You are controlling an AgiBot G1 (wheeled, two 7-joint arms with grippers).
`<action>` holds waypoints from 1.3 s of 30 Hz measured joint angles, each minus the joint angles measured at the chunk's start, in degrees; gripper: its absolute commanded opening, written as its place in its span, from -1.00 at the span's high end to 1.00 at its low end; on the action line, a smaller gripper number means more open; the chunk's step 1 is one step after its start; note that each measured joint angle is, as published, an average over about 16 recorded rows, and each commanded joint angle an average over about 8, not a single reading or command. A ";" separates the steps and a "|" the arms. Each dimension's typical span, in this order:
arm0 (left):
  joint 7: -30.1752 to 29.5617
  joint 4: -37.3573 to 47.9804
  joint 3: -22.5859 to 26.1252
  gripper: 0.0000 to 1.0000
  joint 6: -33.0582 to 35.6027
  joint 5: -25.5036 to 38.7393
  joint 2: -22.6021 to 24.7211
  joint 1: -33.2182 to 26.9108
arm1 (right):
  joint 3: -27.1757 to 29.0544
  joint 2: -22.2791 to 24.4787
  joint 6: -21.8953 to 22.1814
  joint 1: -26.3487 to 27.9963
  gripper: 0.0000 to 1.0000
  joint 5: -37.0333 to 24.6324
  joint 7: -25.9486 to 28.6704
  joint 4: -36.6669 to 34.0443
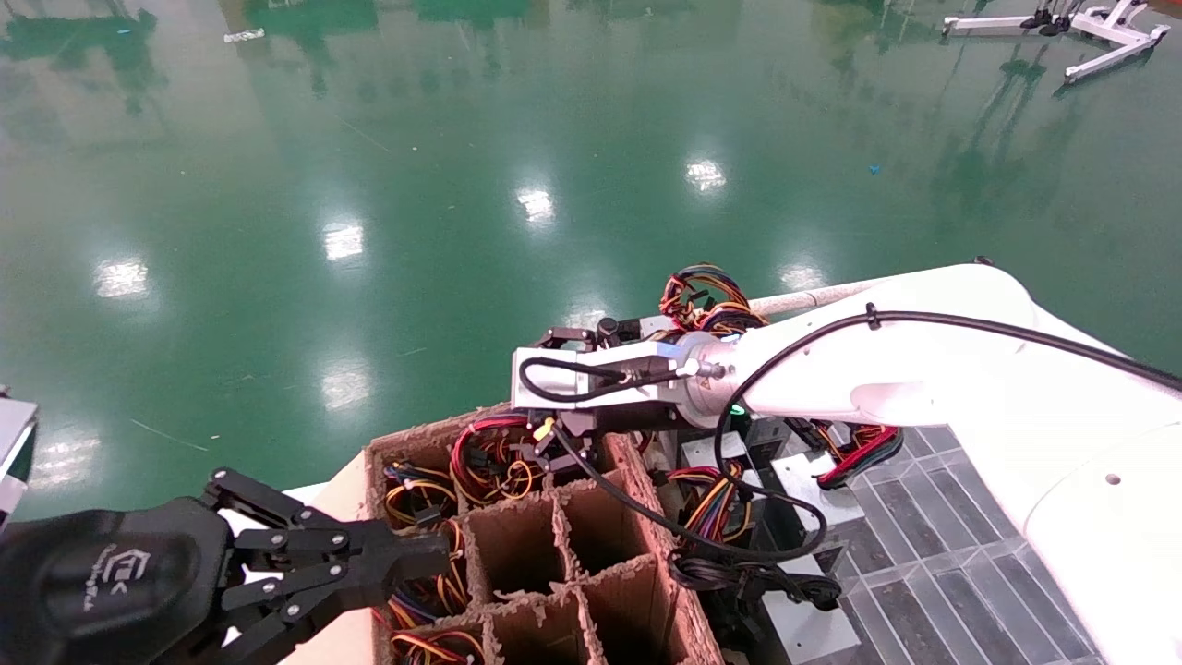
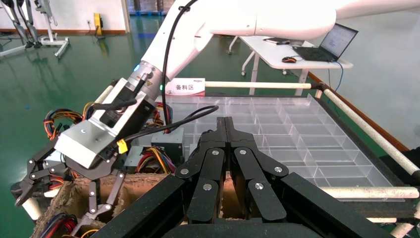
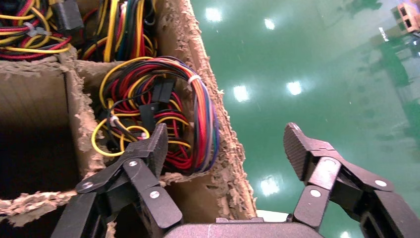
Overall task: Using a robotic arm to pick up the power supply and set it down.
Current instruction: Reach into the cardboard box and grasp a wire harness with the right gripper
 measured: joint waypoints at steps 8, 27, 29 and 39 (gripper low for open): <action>0.00 0.00 0.00 0.84 0.00 0.00 0.00 0.00 | -5.35 -0.04 2.75 0.41 1.00 2.17 1.80 0.69; 0.00 0.00 0.01 -1.00 0.00 0.00 0.00 0.00 | -14.31 0.18 4.91 1.20 1.00 8.76 5.81 1.04; 0.00 0.00 0.01 -1.00 0.00 0.00 0.00 0.00 | -14.79 0.24 4.70 1.44 1.00 9.53 5.85 0.79; 0.00 0.00 0.01 -1.00 0.00 -0.01 0.00 0.00 | -15.75 0.73 2.63 3.23 1.00 13.44 4.58 -1.31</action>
